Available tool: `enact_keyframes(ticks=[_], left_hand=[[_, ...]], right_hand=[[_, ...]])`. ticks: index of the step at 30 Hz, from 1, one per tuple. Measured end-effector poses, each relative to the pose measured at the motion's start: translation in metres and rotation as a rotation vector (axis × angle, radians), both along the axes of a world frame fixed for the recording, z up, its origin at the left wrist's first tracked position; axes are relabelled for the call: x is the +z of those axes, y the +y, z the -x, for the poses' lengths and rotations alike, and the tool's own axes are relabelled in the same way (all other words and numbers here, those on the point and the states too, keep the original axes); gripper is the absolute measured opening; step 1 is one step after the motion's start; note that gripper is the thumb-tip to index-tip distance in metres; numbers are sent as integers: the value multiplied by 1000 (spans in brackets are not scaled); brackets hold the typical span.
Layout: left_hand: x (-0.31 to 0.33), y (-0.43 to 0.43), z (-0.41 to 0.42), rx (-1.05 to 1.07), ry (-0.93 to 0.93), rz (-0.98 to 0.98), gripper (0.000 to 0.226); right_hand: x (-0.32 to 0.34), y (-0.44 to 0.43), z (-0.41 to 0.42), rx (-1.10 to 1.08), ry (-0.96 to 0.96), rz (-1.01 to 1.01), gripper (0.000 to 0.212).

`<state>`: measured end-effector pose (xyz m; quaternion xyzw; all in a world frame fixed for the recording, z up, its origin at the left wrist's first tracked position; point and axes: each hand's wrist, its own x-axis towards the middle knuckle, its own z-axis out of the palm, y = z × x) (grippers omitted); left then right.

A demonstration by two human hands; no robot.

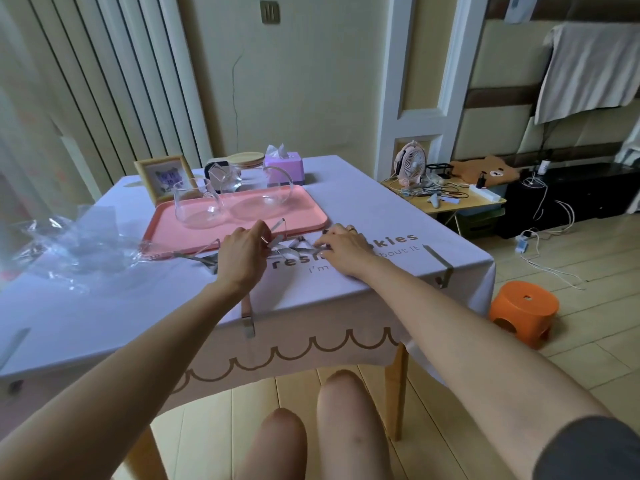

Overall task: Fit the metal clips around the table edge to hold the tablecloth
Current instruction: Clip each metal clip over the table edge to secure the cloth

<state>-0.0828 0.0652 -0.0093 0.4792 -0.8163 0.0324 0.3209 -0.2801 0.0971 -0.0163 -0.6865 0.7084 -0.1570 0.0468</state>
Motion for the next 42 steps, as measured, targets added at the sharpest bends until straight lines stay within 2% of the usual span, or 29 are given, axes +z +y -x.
enact_keyframes(ticks=[4,8,10,16,21,23,28,31,34,38,42], left_hand=[[2,1,4,-40,93,52,19],[5,-1,12,-27,46,120,13],[4,-2,18,-53,11,139,10],[0,-6,45,-94,-231,276,7],[9,-9,67,-42,-547,44,18],[12,-14,74,-60,-584,64,15],[11,-20,95,-177,-504,70,16],[13,-24,118,-233,-413,137,14],[16,-36,146,-246,-355,174,14],[14,-61,186,-246,-348,98,18],[4,-93,223,-235,-350,-12,19]], right_hand=[[1,10,9,-25,-181,68,15],[4,19,18,-42,-268,146,31],[4,22,23,-68,-325,208,31],[0,25,31,-73,-383,283,14],[-1,21,38,-33,-396,254,11],[1,16,41,-10,-381,248,13],[7,1,54,-22,-348,282,20],[11,-10,73,-104,-291,335,19],[14,-23,101,-179,-323,335,20],[10,-44,144,-221,-349,283,33],[9,-72,177,-216,-350,266,36]])
